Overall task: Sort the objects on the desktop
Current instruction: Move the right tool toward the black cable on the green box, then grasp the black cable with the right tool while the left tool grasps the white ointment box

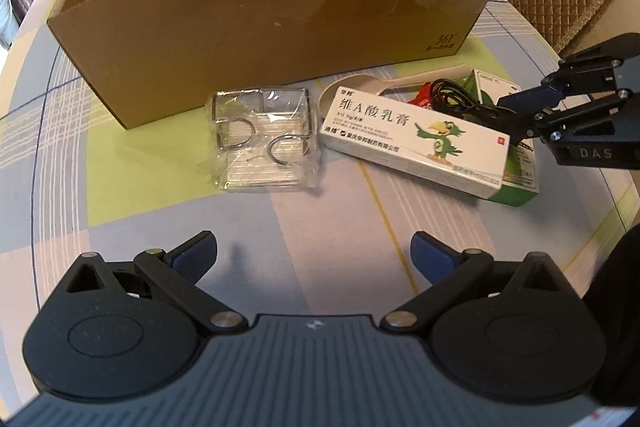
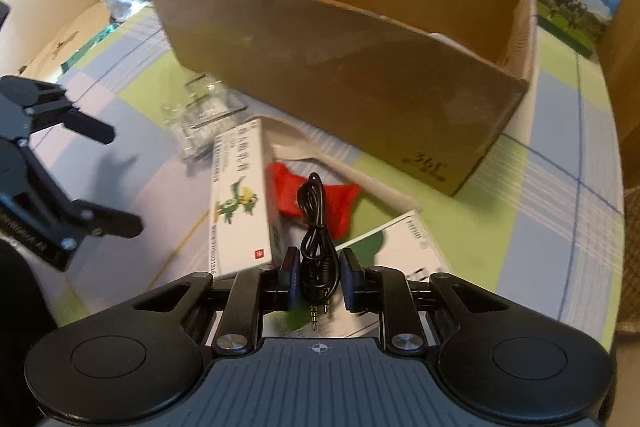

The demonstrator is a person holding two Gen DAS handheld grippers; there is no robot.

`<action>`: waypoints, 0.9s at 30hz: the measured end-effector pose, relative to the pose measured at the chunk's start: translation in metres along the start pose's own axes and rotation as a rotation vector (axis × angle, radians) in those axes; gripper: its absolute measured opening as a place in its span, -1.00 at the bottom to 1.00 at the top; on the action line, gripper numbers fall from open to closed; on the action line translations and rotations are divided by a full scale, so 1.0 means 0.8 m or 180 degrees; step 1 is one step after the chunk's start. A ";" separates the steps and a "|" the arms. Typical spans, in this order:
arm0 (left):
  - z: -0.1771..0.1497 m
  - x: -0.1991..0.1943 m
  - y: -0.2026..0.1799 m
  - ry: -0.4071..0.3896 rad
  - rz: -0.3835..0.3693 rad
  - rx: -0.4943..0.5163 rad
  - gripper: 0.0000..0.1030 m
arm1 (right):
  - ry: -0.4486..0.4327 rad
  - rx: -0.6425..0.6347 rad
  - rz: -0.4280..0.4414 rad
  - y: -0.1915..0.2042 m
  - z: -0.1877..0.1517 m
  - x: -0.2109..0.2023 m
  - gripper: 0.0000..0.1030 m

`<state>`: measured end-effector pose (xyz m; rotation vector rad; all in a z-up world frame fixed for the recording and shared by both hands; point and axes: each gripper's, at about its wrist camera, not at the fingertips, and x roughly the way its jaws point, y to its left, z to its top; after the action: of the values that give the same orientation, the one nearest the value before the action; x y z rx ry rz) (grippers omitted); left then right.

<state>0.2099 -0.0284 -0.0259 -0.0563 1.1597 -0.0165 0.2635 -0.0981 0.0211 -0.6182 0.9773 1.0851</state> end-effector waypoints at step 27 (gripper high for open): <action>-0.009 0.020 -0.046 -0.0004 -0.0105 0.0103 0.13 | 0.0254 0.0223 0.0453 0.032 -0.041 -0.009 -0.48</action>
<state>0.2099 -0.0662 -0.0415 -0.0467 1.1568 -0.0644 0.2278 -0.1185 0.0133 -0.5443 1.1376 1.1533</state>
